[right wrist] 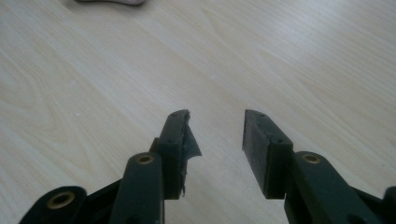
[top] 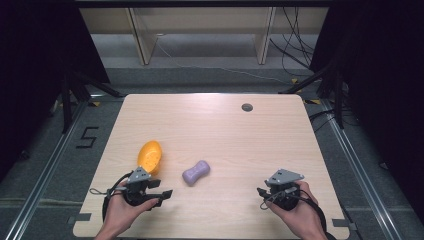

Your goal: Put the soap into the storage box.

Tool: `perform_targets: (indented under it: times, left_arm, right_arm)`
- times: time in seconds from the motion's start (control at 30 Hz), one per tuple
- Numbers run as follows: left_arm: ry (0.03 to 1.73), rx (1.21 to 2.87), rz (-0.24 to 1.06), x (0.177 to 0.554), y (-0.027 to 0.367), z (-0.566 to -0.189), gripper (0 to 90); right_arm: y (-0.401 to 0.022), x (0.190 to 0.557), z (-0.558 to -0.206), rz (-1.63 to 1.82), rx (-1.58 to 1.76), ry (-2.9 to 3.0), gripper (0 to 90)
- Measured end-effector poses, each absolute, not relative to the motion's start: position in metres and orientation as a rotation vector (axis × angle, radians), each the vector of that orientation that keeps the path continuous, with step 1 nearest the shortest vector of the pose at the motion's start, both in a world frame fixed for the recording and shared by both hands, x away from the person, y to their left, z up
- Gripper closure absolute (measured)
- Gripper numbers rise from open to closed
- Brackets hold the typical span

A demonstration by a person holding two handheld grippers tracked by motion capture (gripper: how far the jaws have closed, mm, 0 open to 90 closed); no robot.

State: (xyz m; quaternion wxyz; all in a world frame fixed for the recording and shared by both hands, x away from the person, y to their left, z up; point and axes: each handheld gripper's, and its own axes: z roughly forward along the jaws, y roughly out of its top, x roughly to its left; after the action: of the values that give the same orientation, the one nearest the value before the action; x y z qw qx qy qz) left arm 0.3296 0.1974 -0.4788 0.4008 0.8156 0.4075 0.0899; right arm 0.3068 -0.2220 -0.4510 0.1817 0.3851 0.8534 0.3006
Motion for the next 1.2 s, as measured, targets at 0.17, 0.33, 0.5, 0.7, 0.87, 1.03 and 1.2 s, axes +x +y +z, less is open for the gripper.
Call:
perform_targets:
  times: [0.17, 0.33, 0.5, 0.7, 0.87, 1.03, 1.2]
  left_arm:
    - [1.065, 2.178, 0.212, 0.345, 0.179, -0.462, 36.8]
    - [1.093, 2.312, 0.171, 0.365, 0.16, -0.448, 38.5]
    - [1.09, 2.423, 0.141, 0.383, 0.143, -0.441, 37.7]
    - [1.11, 2.478, 0.079, 0.401, 0.122, -0.437, 37.6]
    - [1.097, 2.561, 0.088, 0.415, 0.109, -0.435, 37.6]
    - [1.105, 2.596, 0.048, 0.422, 0.097, -0.44, 37.3]
    - [1.133, 2.611, 0.029, 0.427, 0.083, -0.448, 37.4]
  right_arm:
    - [-0.221, 0.307, -0.452, 0.846, 1.09, 2.407, 59.2]
    - [-0.22, 0.306, -0.451, 0.842, 1.112, 2.414, 58.5]
    - [-0.221, 0.308, -0.454, 0.84, 1.082, 2.412, 57.6]
    - [-0.221, 0.308, -0.454, 0.851, 1.1, 2.409, 57.0]
    - [-0.221, 0.308, -0.454, 0.854, 1.098, 2.409, 56.9]
    - [-0.22, 0.308, -0.454, 0.86, 1.127, 2.413, 56.2]
    - [-0.222, 0.31, -0.455, 0.859, 1.103, 2.418, 55.8]
